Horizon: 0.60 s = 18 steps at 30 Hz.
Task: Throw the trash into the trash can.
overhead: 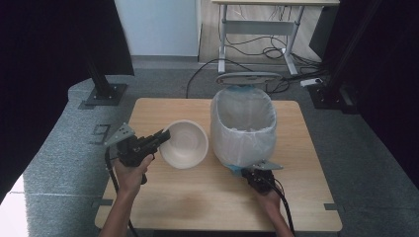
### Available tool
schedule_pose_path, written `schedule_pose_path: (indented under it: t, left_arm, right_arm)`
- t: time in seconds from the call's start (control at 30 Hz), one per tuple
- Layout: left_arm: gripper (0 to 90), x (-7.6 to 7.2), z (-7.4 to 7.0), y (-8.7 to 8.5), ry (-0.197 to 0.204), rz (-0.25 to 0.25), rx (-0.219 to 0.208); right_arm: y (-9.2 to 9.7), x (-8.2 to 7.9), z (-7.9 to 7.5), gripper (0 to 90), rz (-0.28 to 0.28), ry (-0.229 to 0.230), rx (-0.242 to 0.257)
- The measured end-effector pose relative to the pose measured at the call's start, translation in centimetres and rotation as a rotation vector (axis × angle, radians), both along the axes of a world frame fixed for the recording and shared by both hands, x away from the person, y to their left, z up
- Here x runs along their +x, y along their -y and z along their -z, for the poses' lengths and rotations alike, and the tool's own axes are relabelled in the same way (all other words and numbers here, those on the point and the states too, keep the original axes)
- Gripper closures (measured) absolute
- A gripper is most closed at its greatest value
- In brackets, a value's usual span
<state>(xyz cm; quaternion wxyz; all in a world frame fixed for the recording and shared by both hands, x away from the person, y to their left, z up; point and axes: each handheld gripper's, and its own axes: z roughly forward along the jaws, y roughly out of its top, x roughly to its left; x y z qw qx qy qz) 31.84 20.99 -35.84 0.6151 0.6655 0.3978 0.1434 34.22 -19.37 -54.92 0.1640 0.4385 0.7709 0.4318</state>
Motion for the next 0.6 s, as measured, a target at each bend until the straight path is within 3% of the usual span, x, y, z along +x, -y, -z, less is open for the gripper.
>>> schedule_pose_path:
  t: [0.23,0.6]
  left_arm:
    - [83.8,0.1,-1.4,0.4,0.018,0.009,0.011]
    - [83.8,0.5,-2.1,1.2,0.029,0.02,0.015]
  right_arm:
    - [0.0,0.0,0.0,89.6,0.0,0.001,0.0]
    - [0.0,0.0,0.0,89.5,0.0,-0.004,0.002]
